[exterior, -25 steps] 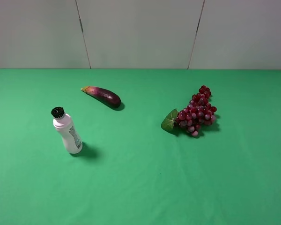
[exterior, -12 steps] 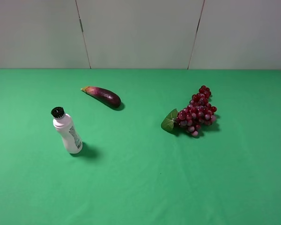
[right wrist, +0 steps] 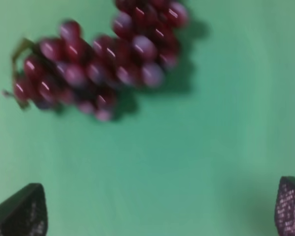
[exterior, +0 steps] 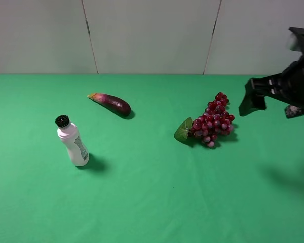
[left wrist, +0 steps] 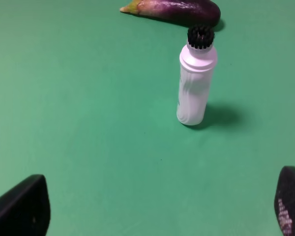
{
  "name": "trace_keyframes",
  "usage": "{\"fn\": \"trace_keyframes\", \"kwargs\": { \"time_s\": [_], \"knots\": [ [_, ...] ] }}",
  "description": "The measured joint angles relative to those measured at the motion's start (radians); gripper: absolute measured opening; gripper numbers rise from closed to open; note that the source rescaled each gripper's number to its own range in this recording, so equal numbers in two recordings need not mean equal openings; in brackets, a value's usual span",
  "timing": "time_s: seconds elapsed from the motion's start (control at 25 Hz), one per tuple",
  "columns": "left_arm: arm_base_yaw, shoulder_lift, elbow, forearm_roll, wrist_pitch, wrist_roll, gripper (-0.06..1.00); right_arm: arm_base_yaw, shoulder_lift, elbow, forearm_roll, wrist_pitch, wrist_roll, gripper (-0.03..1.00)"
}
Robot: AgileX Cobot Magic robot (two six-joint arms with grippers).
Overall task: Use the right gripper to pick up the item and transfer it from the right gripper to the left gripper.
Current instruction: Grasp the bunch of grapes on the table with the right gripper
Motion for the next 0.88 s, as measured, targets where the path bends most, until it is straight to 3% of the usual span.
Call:
{"fn": "trace_keyframes", "kwargs": {
  "time_s": [0.36, 0.88],
  "knots": [
    [0.000, 0.000, 0.000, 0.000, 0.000, 0.000, 0.96, 0.036, 0.316, -0.171, -0.002, -0.101, 0.079, 1.00],
    [0.000, 0.000, 0.000, 0.000, 0.000, 0.000, 0.96, 0.036, 0.462, -0.184, -0.106, -0.220, 0.355, 1.00]
  ]
}}
